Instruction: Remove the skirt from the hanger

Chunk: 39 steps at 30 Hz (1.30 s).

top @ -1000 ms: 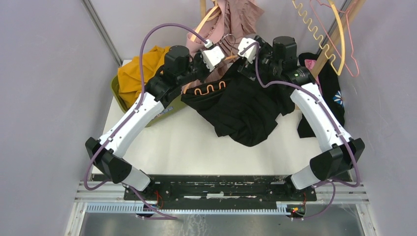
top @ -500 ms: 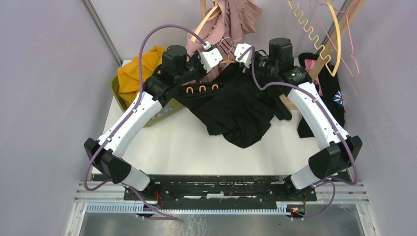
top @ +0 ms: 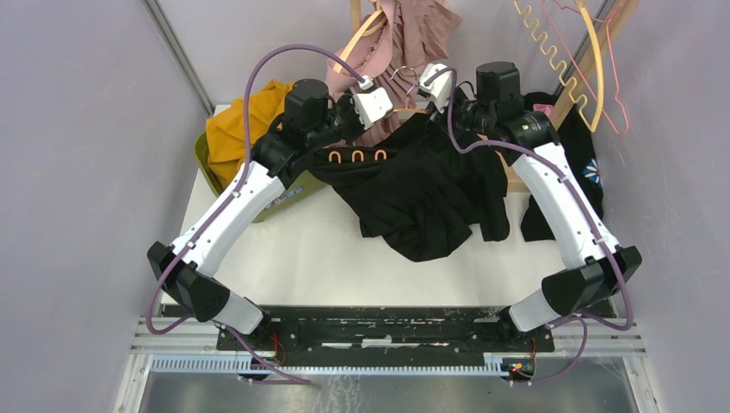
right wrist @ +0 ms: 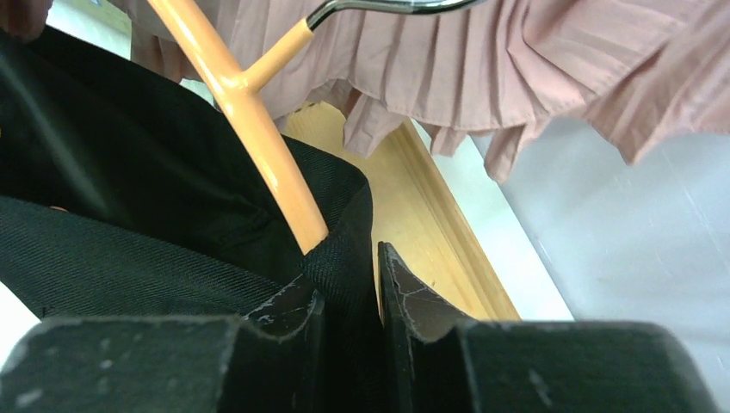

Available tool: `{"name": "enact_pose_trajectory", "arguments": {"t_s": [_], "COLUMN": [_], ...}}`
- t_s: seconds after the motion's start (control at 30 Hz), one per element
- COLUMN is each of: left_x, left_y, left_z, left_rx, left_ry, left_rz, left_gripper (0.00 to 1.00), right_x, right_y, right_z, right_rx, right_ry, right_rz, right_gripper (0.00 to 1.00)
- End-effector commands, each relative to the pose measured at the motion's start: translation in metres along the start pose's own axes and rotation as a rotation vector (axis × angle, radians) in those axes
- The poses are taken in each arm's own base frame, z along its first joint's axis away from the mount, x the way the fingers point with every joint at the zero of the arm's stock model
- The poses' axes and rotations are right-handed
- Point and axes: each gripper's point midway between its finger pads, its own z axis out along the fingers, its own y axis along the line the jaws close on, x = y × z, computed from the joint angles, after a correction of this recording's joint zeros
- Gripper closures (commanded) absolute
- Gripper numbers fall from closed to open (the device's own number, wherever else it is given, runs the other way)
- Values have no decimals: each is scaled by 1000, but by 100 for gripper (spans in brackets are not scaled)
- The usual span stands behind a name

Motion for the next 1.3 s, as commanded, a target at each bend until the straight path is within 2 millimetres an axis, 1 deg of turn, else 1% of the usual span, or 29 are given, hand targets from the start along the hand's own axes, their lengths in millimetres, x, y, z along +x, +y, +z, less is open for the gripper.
{"name": "enact_pose_trajectory", "arguments": {"t_s": [0.0,0.03,0.1,0.17,0.23,0.3,0.47,0.53,0.6,0.7,0.8,0.87,0.97,1.1,1.13,1.2,1.27], "left_x": [-77,-82,-98,-115,-128,-139,-163,-169,-171,-164,-155,-148,-141,-127,-122,-106,-83], "left_y": [31,30,29,26,22,18,14,13,14,17,27,35,41,40,38,34,32], "left_z": [-18,-19,-25,-33,-39,-44,-61,-66,-70,-72,-69,-64,-55,-48,-47,-44,-41], "left_rx": [-119,-110,-84,-55,-25,3,42,49,45,7,-60,-110,-143,-157,-157,-167,-201], "left_ry": [-247,-264,-311,-371,-424,-465,-553,-576,-583,-563,-533,-513,-495,-456,-442,-394,-325], "left_rz": [-87,-97,-116,-139,-156,-171,-179,-182,-186,-199,-204,-214,-219,-225,-226,-228,-223], "left_gripper": [93,88,84,76,71,65,59,56,56,55,54,54,54,54,54,54,54], "right_x": [-79,-75,-65,-61,-59,-56,-44,-43,-42,-43,-41,-39,-39,-42,-44,-47,-48], "right_y": [-39,-39,-36,-34,-34,-37,-46,-47,-48,-53,-56,-54,-51,-55,-55,-56,-55], "right_z": [-69,-70,-68,-67,-67,-68,-71,-72,-73,-77,-81,-81,-81,-89,-94,-103,-112], "right_rx": [255,266,270,274,280,302,370,377,385,414,439,430,420,451,458,472,487], "right_ry": [-214,-205,-181,-176,-175,-167,-128,-124,-122,-119,-107,-104,-109,-114,-118,-116,-118], "right_rz": [285,283,290,295,296,300,281,277,279,276,257,252,261,255,247,232,229], "right_gripper": [99,99,99,99,99,99,99,99,99,99,99,99,99,99,99,99,99]}}
